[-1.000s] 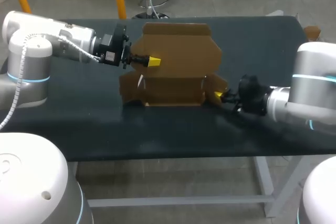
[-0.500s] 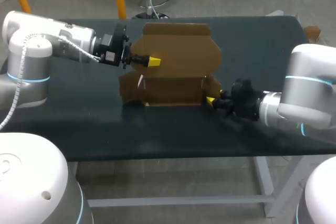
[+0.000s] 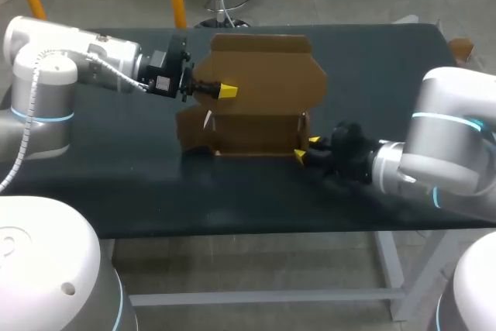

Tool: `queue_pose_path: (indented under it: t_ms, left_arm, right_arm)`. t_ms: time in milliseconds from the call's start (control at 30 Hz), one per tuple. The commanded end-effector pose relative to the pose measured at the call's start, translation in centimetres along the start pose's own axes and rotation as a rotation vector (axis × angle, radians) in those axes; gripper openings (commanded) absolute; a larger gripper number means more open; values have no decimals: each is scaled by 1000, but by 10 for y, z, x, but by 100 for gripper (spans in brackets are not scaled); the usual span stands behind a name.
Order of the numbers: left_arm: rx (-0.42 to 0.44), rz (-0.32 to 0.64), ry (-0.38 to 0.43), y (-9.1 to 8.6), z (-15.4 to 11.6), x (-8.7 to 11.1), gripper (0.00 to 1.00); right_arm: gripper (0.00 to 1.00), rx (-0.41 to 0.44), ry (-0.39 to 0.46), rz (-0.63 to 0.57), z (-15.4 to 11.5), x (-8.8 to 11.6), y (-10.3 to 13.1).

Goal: Assemble the packaging by folding the flat box into shape, placing the metal phone stand inside, and closing the box properly

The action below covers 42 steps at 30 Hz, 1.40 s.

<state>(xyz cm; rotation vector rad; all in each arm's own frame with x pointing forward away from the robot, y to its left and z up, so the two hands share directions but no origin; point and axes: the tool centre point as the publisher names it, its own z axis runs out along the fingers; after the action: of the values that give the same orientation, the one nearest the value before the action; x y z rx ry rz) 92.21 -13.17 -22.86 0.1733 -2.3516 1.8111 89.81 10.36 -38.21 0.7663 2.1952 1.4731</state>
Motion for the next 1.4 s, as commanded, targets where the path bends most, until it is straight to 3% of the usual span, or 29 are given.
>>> queue_pose_path:
  t_ms: [33, 133, 200, 433, 533, 933, 967, 1067, 1233, 1400]
  left_arm:
    - [-2, -1, 2, 2, 2, 0, 0]
    - [-2, -1, 2, 2, 2, 0, 0]
    - [-2, -1, 2, 2, 2, 0, 0]
    - [-2, -1, 2, 2, 2, 0, 0]
    - [-2, -1, 2, 2, 2, 0, 0]
    - [-2, -1, 2, 2, 2, 0, 0]
    - [-2, -1, 2, 2, 2, 0, 0]
    - [-2, -1, 2, 2, 2, 0, 0]
    - [-2, -1, 2, 2, 2, 0, 0]
    - [-2, -1, 2, 2, 2, 0, 0]
  right_arm:
    - [51, -2, -22, -3, 7, 8, 2]
    - [71, -3, -21, -4, 7, 11, 4]
    - [77, -4, -22, -4, 7, 13, 4]
    - [90, -3, -24, 1, 3, 18, 5]
    - [91, 1, -20, 2, -3, 20, 3]
    - [85, 10, 17, 0, -43, 32, -13]
    - [82, 11, 21, -3, -45, 33, -13]
    - [44, 15, 43, -16, -59, 37, -17]
    - [44, 26, 96, -48, -79, 37, -22]
    - [45, 18, 155, -73, -97, 23, -23]
